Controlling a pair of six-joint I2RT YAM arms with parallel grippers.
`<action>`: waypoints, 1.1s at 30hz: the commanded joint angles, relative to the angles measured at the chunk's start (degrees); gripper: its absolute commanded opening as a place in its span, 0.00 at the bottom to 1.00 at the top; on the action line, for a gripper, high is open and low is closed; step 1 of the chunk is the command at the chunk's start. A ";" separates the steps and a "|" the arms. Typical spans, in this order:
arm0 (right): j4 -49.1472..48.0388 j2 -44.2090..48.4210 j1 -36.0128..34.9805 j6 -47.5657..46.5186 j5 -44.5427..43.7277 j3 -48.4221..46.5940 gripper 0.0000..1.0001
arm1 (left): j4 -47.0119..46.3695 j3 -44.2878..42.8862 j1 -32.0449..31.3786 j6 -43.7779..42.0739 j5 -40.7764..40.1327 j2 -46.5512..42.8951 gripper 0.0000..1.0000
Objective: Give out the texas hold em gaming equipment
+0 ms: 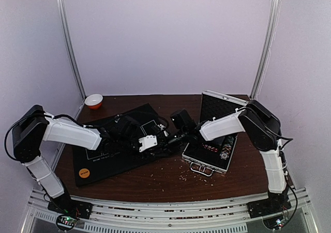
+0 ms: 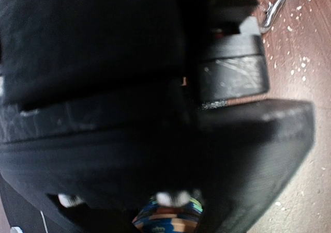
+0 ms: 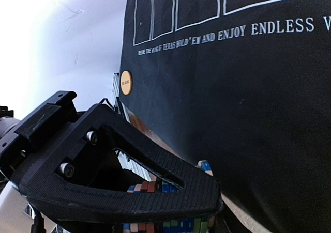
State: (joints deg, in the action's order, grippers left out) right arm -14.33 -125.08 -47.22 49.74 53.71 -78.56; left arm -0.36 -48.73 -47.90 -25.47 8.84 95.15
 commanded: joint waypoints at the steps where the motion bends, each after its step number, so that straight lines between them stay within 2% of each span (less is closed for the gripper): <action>1: -1.00 -2.06 0.12 1.87 -4.03 -1.51 0.42 | -0.23 -0.38 2.61 2.45 -1.71 1.81 0.00; 7: 0.18 -3.32 0.18 1.76 -5.69 -2.05 0.52 | 2.38 -1.97 3.90 2.45 -1.22 3.67 0.00; 11: 3.65 -2.09 0.23 -0.62 -8.57 -1.99 0.55 | 4.35 -1.98 4.17 2.58 -1.92 3.90 0.00; 19: 7.60 1.11 0.41 -3.35 -12.90 -1.73 0.55 | 7.24 -3.82 5.05 4.39 -0.72 3.17 0.00; 25: 9.12 2.68 1.14 -4.60 -15.27 0.17 0.54 | 10.66 -2.96 5.50 7.57 2.61 -1.24 0.00; 33: 12.40 6.16 1.32 -7.53 -18.44 0.64 0.55 | 15.80 -2.02 5.50 10.99 0.34 -4.88 0.00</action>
State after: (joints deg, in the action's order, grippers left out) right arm -9.34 -121.75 -47.57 45.63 43.03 -79.81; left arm 8.64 -51.44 -43.55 -17.65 11.29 93.71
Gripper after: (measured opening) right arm 0.545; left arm 0.396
